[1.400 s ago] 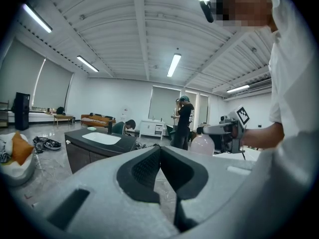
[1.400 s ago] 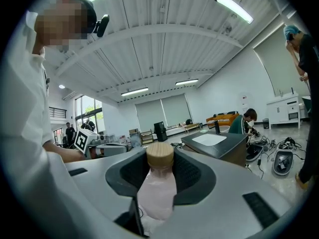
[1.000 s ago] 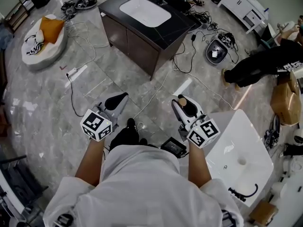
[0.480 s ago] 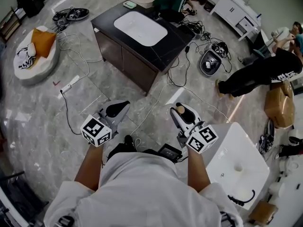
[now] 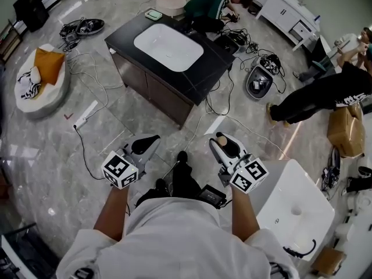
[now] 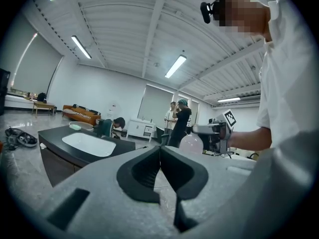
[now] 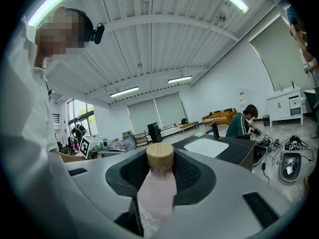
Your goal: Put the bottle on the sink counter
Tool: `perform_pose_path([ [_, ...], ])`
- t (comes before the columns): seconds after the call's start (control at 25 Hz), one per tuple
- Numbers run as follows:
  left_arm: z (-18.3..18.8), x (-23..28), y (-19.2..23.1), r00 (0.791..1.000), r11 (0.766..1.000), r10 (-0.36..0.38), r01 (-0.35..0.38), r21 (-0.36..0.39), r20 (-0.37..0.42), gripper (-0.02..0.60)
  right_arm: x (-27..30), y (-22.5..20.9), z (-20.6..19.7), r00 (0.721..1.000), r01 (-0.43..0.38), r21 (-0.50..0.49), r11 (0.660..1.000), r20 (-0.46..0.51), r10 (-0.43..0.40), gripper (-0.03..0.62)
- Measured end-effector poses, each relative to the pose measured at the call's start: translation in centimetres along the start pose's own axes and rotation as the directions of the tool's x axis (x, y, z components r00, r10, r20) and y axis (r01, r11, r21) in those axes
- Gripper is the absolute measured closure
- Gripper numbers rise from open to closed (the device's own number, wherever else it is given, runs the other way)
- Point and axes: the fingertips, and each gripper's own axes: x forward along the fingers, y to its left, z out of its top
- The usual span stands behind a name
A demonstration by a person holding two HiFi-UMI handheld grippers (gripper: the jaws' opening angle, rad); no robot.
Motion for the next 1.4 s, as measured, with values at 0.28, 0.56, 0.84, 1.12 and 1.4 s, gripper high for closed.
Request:
perform_pose_path([
  [0.28, 2.4, 6.8, 5.0, 0.999, 0.999, 0.031, -0.031, -0.021, 0.008, 0.566, 4.7, -6.6, 2.4, 0.996, -0.088, -0.010, 0.996, -0.004, 0.088, 0.461],
  [0.56, 6.4, 12.8, 9.0, 0.998, 0.998, 0.058, -0.058, 0.023, 0.003, 0.566, 8.5, -13.1, 6.4, 0.989, -0.143, -0.018, 0.990, 0.028, 0.143, 0.461],
  [0.84, 8.9, 16.5, 11.3, 0.996, 0.995, 0.086, -0.087, 0.053, 0.011, 0.566, 11.0, -17.8, 8.8, 0.985, -0.168, -0.042, 0.985, 0.040, 0.170, 0.461],
  [1.12, 9.5, 19.1, 13.3, 0.994, 0.993, 0.105, -0.105, 0.047, 0.013, 0.566, 13.3, -21.3, 9.4, 0.984, -0.172, -0.029, 0.985, 0.032, 0.173, 0.461],
  [1.4, 9.2, 21.7, 16.9, 0.997, 0.997, 0.078, -0.078, 0.014, 0.007, 0.566, 16.0, -24.6, 9.4, 0.990, -0.138, 0.003, 0.990, 0.018, 0.138, 0.461],
])
